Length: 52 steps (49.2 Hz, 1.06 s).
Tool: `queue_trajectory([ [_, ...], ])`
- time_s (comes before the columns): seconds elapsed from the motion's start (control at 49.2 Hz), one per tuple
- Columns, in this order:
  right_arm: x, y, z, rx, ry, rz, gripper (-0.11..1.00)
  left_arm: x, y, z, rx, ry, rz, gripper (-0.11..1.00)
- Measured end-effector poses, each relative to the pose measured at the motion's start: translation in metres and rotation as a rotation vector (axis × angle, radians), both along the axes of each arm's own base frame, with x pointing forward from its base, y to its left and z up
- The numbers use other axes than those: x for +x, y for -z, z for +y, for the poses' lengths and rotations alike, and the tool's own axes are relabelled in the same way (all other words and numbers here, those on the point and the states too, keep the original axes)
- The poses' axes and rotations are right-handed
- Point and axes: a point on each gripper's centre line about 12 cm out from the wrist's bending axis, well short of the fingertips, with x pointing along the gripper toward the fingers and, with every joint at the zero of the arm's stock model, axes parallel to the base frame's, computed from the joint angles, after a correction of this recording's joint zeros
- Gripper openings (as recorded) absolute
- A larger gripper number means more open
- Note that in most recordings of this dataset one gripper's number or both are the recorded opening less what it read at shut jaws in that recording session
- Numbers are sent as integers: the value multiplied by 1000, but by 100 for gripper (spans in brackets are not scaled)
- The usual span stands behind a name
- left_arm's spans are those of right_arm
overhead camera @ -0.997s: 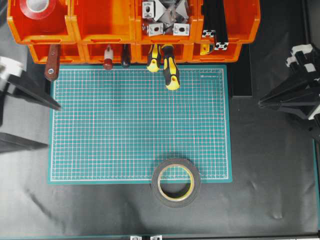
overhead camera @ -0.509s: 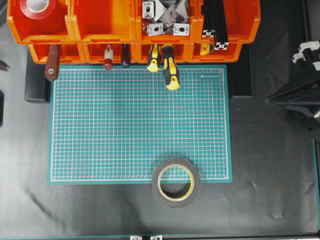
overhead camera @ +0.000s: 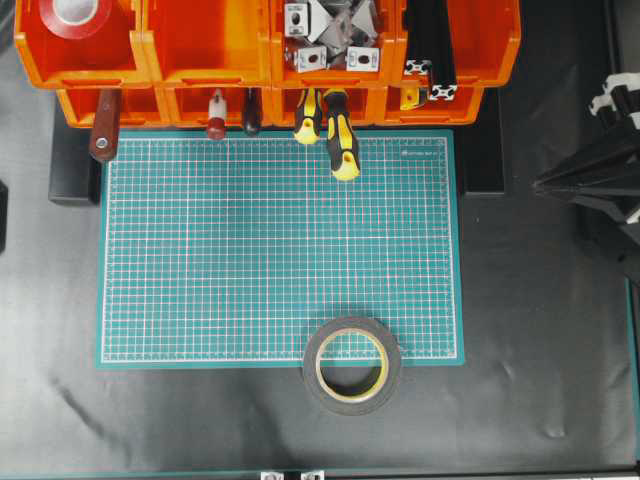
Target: Pick foam from container rack with left arm.
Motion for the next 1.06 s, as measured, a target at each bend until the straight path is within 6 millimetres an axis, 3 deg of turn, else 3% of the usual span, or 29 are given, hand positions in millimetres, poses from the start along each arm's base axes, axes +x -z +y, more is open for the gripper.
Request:
queue_trajectory([
  [1.058, -4, 2, -6, 1, 30, 17, 0, -12, 4, -3, -64, 28, -90, 78],
])
